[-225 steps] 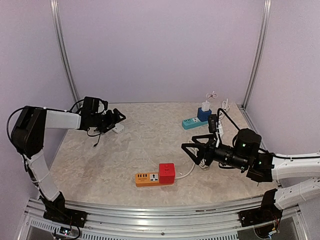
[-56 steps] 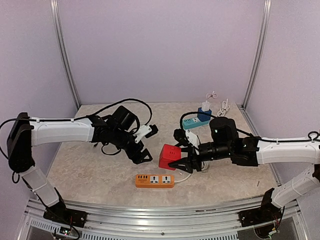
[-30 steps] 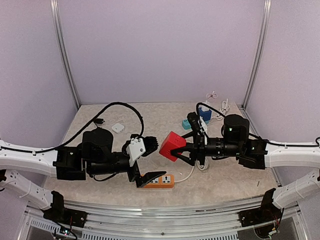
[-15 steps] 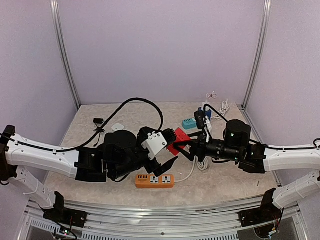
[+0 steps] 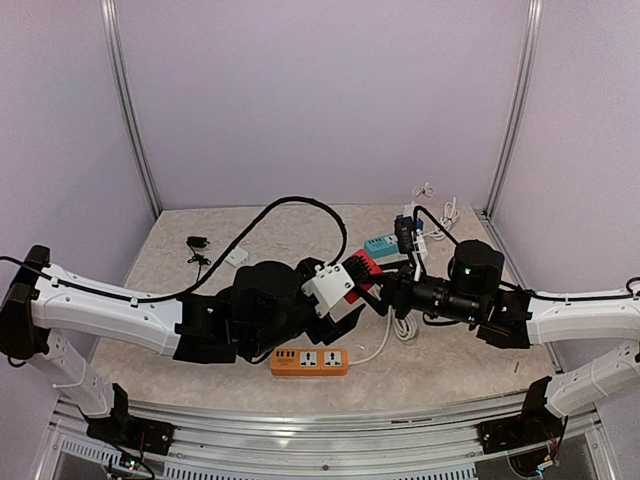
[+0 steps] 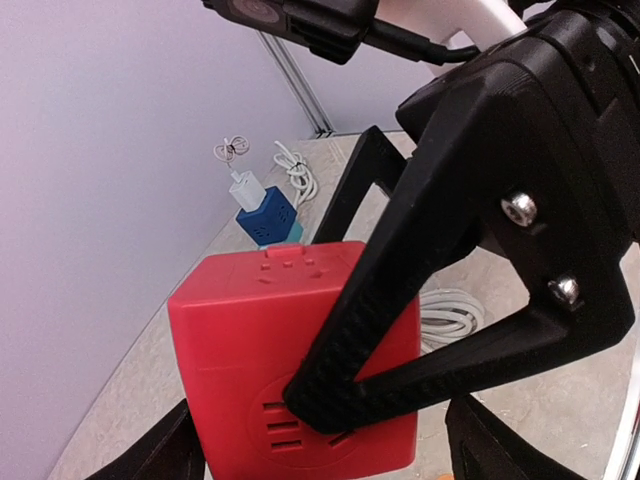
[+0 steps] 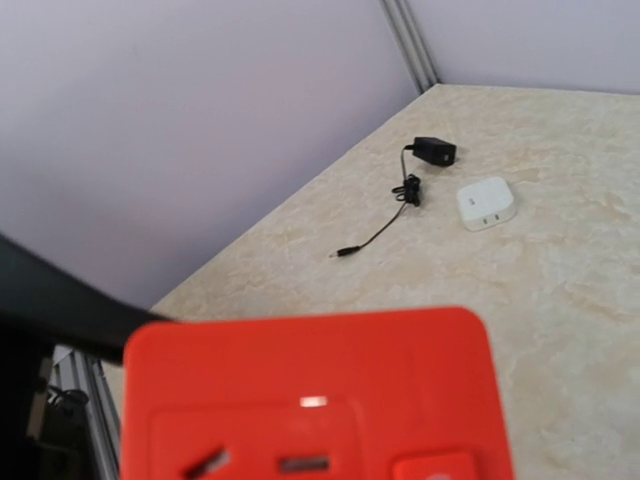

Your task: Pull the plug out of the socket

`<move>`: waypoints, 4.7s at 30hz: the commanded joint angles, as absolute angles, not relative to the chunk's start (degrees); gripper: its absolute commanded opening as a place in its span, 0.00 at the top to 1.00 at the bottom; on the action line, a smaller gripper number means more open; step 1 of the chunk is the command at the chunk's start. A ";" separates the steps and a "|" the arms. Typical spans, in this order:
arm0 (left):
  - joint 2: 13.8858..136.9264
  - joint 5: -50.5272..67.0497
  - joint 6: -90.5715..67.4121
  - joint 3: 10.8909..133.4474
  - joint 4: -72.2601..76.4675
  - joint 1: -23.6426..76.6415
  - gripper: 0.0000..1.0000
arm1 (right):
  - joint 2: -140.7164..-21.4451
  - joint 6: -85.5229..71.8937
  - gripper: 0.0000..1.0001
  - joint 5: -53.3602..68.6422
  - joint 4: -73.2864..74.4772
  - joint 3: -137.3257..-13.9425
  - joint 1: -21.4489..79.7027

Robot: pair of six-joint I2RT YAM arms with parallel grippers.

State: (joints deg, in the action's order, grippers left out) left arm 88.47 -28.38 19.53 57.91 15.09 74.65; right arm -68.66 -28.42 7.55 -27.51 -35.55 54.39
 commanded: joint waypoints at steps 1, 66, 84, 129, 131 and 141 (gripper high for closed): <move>90.00 -30.35 19.63 60.45 16.13 74.53 0.22 | -67.94 -29.98 0.65 5.53 -29.49 -35.68 54.98; 90.65 -4.57 -19.50 59.23 -19.81 1.18 0.58 | -65.96 -18.89 0.02 4.76 -14.18 -37.98 51.80; 102.36 -2.37 -17.88 63.04 -20.02 0.69 0.19 | -73.34 -14.77 0.08 11.35 -12.95 -39.83 52.11; 76.01 -2.75 -18.59 60.75 -21.50 17.31 0.01 | -111.70 4.13 0.39 8.72 5.38 -61.59 60.80; 76.27 -2.68 -18.63 60.62 -21.37 17.52 0.01 | -110.90 2.33 0.45 9.14 3.75 -60.02 59.67; 77.01 -3.16 -18.67 60.35 -21.10 18.54 0.01 | -103.53 -5.22 0.53 3.55 0.18 -50.10 46.69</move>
State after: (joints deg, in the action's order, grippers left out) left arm 77.19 -3.22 -18.17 61.21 -22.06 18.09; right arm -106.28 -1.26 8.56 -1.50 -54.59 52.14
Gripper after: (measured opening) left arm 0.988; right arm 0.530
